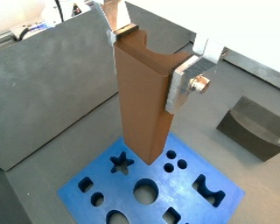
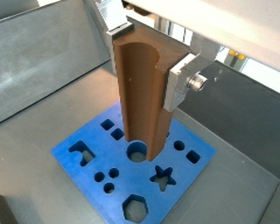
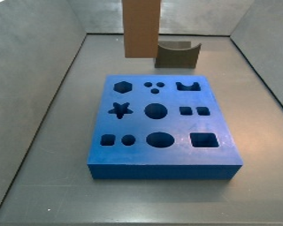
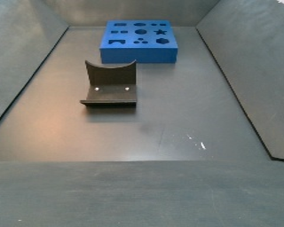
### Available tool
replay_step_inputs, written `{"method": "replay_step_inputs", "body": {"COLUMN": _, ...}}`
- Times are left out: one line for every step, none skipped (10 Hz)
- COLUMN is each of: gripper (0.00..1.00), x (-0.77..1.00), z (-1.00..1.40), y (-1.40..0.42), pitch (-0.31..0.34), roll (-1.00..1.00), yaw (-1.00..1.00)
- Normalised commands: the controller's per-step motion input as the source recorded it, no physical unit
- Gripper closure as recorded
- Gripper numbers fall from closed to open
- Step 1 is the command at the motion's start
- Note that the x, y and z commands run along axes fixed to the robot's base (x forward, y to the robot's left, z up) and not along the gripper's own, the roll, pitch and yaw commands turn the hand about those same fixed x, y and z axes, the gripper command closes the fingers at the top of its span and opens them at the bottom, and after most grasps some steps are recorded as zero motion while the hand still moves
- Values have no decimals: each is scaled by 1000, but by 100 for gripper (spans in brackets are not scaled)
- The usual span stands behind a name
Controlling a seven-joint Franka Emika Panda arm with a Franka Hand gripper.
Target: Insert the arch object.
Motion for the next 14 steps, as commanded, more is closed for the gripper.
{"method": "replay_step_inputs", "body": {"gripper": 100, "x": 471, "z": -23, "y": 0, "pitch": 26, "roll": -14, "yaw": 0}}
{"method": "replay_step_inputs", "body": {"gripper": 100, "x": 1000, "z": -320, "y": 66, "pitch": 110, "roll": 96, "yaw": 51}}
{"method": "replay_step_inputs", "body": {"gripper": 100, "x": 1000, "z": -317, "y": 351, "pitch": 56, "roll": 93, "yaw": 3}}
{"method": "replay_step_inputs", "body": {"gripper": 100, "x": 1000, "z": -331, "y": 360, "pitch": 54, "roll": 89, "yaw": 3}}
{"method": "replay_step_inputs", "body": {"gripper": 100, "x": 1000, "z": -377, "y": 274, "pitch": 40, "roll": 134, "yaw": 0}}
{"method": "replay_step_inputs", "body": {"gripper": 100, "x": 1000, "z": -411, "y": 271, "pitch": 43, "roll": 156, "yaw": 0}}
{"method": "replay_step_inputs", "body": {"gripper": 100, "x": 1000, "z": -437, "y": 123, "pitch": 114, "roll": 357, "yaw": 0}}
{"method": "replay_step_inputs", "body": {"gripper": 100, "x": 1000, "z": -429, "y": 89, "pitch": 119, "roll": 349, "yaw": 0}}
{"method": "replay_step_inputs", "body": {"gripper": 100, "x": 1000, "z": -540, "y": 131, "pitch": 46, "roll": 183, "yaw": 0}}
{"method": "replay_step_inputs", "body": {"gripper": 100, "x": 1000, "z": -309, "y": 186, "pitch": 0, "roll": 79, "yaw": 0}}
{"method": "replay_step_inputs", "body": {"gripper": 100, "x": 1000, "z": -234, "y": 54, "pitch": -9, "roll": 94, "yaw": 0}}
{"method": "replay_step_inputs", "body": {"gripper": 100, "x": 1000, "z": -243, "y": 0, "pitch": -59, "roll": 116, "yaw": -69}}
{"method": "replay_step_inputs", "body": {"gripper": 100, "x": 1000, "z": -240, "y": 0, "pitch": -70, "roll": 106, "yaw": -71}}
{"method": "replay_step_inputs", "body": {"gripper": 100, "x": 1000, "z": -197, "y": 0, "pitch": -14, "roll": 86, "yaw": -60}}
